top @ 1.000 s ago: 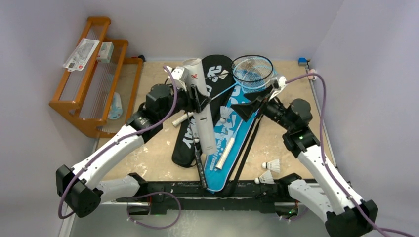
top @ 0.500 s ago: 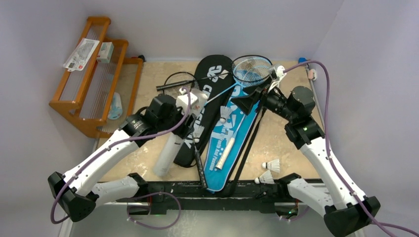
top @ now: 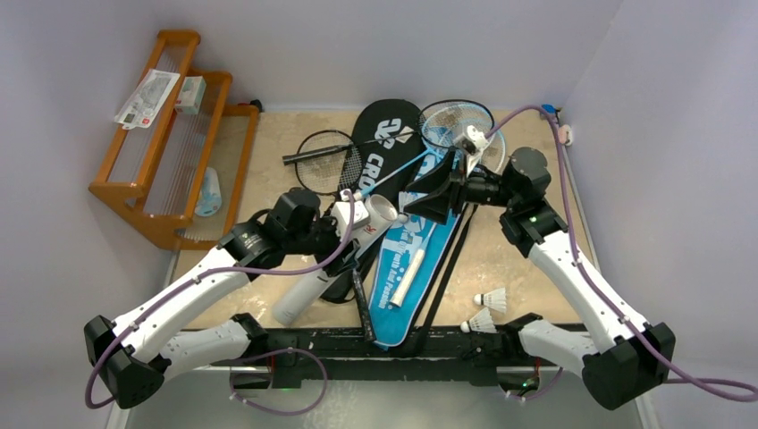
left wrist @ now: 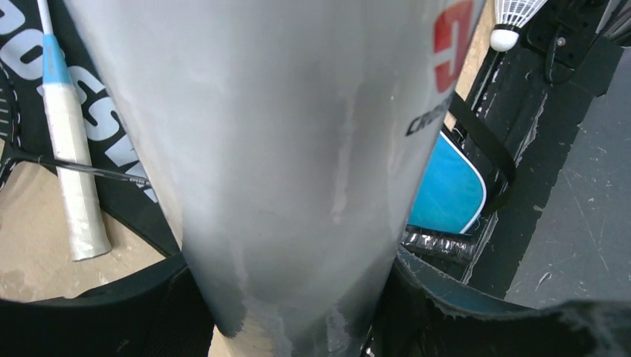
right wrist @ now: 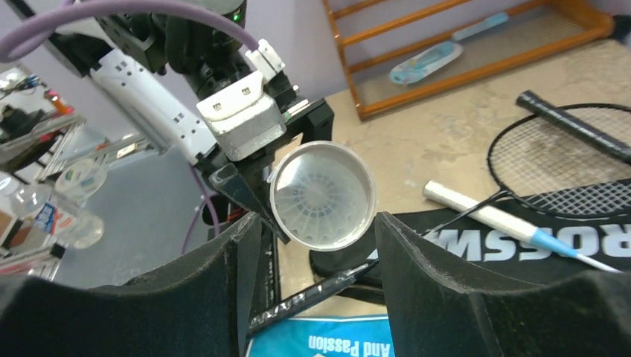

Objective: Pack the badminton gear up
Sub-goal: Open the lid of the shuttle tube, then place the lid at the center of the board.

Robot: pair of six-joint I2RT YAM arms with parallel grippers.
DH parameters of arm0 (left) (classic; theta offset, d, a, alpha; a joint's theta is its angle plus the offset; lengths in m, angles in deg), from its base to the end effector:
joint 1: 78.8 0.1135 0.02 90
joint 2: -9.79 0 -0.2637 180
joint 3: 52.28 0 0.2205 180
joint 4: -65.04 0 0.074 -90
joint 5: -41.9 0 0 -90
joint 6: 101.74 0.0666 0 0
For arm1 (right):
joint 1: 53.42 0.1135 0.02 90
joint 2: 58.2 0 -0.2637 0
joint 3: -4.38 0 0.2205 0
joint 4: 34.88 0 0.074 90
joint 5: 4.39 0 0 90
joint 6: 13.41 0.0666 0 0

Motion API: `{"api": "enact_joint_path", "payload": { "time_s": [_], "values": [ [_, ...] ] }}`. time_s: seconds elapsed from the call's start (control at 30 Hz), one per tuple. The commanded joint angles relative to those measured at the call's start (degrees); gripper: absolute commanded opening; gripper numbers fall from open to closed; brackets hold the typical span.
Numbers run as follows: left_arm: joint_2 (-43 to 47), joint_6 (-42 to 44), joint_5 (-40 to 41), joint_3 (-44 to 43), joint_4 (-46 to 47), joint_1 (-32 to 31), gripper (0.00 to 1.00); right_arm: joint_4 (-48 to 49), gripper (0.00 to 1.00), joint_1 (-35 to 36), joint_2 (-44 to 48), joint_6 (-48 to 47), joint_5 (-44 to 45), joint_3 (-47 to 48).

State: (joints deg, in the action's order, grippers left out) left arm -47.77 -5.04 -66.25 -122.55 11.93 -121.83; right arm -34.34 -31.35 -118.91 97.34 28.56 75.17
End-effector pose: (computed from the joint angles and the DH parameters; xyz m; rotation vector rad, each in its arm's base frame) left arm 0.1307 -0.1504 0.2956 1.1324 2.0357 -0.6872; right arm 0.1796 0.1331 0.4024 -0.8972 1.3361 1.2735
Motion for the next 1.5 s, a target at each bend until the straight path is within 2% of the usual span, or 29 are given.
{"api": "enact_joint_path", "payload": {
  "time_s": [0.0, 0.17, 0.4, 0.57, 0.67, 0.77, 0.9, 1.17, 1.4, 1.47],
  "values": [
    [0.8, 2.34, -2.99, -0.14, 5.12, -0.64, 0.45, -0.01, 0.6, 3.05, -1.0, -2.94, -4.57, 1.16],
    [0.2, 2.76, -5.24, -0.1, 4.89, -0.94, 0.43, -3.47, 0.56, 6.28, -1.83, -7.01, -2.13, 1.84],
    [0.58, 2.7, -4.87, -0.04, 5.45, -1.09, 0.42, -5.85, 0.43, 7.64, -2.05, -9.18, -1.47, 2.47],
    [0.93, 2.53, -5.12, 0.16, 5.46, -1.1, 0.42, -6.31, 0.23, 7.82, -1.7, -9.41, -1.24, 2.64],
    [1.44, 2.69, -5.23, 0.18, 5.42, -1.18, 0.42, -6.75, 0.01, 7.83, -1.21, -9.67, -0.49, 3.01],
    [1.92, 3.0, -4.74, 0.68, 5.21, -1.18, 0.42, -7.28, 0.0, 7.82, 0.74, -10.1, 2.92, 3.15],
    [2.26, 3.62, -3.45, 1.63, 4.91, -1.18, 0.42, -6.59, 0.0, 7.82, 5.39, -8.01, 10.89, 1.44],
    [3.25, 3.93, 1.08, 2.9, 5.58, -1.27, 0.42, -8.54, 0.0, 7.8, 11.17, -4.86, 40.09, -1.47],
    [4.06, 6.01, 18.43, 4.06, 7.35, -1.28, 0.41, -22.46, 0.0, 7.86, 3.69, -2.63, 63.33, 0.7],
    [4.47, 8.08, 20.76, 4.84, 8.06, -1.27, 0.4, -24.39, 0.0, 7.77, 0.48, -0.61, 67.65, 0.05]
  ]
}}
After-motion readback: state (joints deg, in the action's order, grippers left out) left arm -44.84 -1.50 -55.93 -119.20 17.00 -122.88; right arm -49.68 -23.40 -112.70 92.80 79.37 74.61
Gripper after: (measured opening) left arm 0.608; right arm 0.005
